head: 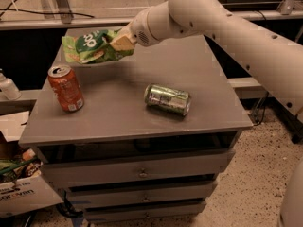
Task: Move green rice chip bag near coke can
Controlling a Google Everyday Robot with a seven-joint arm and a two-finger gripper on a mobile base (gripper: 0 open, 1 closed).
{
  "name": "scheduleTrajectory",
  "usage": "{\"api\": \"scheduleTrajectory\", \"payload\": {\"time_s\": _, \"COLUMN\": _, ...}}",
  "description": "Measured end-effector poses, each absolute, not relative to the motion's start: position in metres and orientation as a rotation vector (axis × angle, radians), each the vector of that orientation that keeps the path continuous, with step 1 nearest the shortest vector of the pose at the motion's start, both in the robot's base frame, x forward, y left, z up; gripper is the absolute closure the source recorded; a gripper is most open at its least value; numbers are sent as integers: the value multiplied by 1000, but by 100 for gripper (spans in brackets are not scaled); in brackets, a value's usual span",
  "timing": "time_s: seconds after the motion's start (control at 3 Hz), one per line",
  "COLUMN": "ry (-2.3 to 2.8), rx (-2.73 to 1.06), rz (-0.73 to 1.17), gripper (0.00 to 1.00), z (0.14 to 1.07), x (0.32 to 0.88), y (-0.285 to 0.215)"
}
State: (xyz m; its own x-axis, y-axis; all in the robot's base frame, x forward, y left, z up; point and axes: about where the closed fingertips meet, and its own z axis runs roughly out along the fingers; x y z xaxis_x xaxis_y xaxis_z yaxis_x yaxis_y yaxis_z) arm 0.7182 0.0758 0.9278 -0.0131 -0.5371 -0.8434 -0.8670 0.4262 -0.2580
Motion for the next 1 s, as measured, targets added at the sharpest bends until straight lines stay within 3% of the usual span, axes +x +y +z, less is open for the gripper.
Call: {"api": "scheduleTrajectory", "payload": {"time_s": 1.0, "ry": 1882, "rx": -1189, "rz": 337, "gripper": 100, "z": 919, "x": 712, "y": 117}}
